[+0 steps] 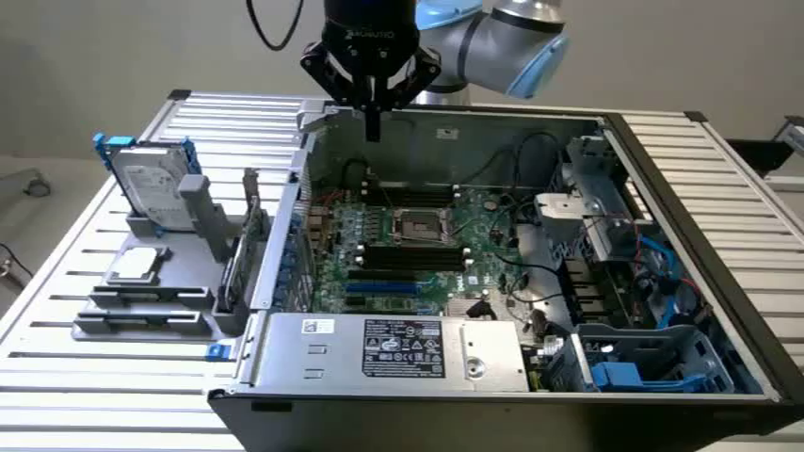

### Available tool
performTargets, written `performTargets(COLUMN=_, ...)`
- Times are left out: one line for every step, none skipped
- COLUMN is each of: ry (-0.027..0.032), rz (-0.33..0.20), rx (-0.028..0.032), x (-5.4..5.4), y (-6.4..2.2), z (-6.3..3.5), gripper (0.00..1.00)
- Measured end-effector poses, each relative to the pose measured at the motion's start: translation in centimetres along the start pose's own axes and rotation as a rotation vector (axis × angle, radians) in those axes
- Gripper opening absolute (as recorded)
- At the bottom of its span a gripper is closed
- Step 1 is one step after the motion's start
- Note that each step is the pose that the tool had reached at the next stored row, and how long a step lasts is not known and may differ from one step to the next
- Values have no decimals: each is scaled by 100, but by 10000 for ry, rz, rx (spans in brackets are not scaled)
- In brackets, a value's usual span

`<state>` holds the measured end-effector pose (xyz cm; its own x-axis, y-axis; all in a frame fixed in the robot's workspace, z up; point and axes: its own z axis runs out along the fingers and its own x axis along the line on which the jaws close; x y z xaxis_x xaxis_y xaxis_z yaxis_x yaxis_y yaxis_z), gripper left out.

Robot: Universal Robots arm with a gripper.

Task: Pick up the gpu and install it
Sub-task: 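Reach for the gpu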

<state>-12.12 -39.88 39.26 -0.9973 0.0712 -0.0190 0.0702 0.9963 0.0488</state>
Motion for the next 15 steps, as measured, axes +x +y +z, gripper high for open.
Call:
performTargets(ry=0, rz=0, rx=0, x=0, y=0, z=0, gripper=11)
performTargets(ry=-1, rz=0, rx=-1, x=0, y=0, z=0, gripper=11)
performTargets(ry=-1, rz=0, rx=-1, x=0, y=0, z=-3, gripper=11)
performTargets(ry=-2, rz=0, rx=-2, x=0, y=0, z=-5, gripper=11)
performTargets(ry=-1, rz=0, rx=-2, x=0, y=0, z=-8, gripper=11)
performTargets(ry=0, rz=1, rx=-1, x=0, y=0, z=-11, gripper=11)
performTargets(ry=-1, rz=2, rx=0, x=2, y=1, z=-11, gripper=11)
performTargets(ry=-1, rz=2, rx=0, x=7, y=0, z=-12, gripper=11)
performTargets(ry=3, rz=2, rx=0, x=21, y=-1, z=-12, gripper=11)
performTargets(ry=11, rz=0, rx=2, x=46, y=-3, z=-13, gripper=11)
performTargets(ry=19, rz=0, rx=2, x=77, y=-5, z=-13, gripper=11)
performTargets(ry=29, rz=1, rx=3, x=115, y=-8, z=-14, gripper=11)
performTargets(ry=43, rz=2, rx=3, x=156, y=-11, z=-14, gripper=11)
performTargets(ry=58, rz=2, rx=4, x=195, y=-13, z=-14, gripper=11)
performTargets(ry=77, rz=2, rx=6, x=235, y=-16, z=-14, gripper=11)
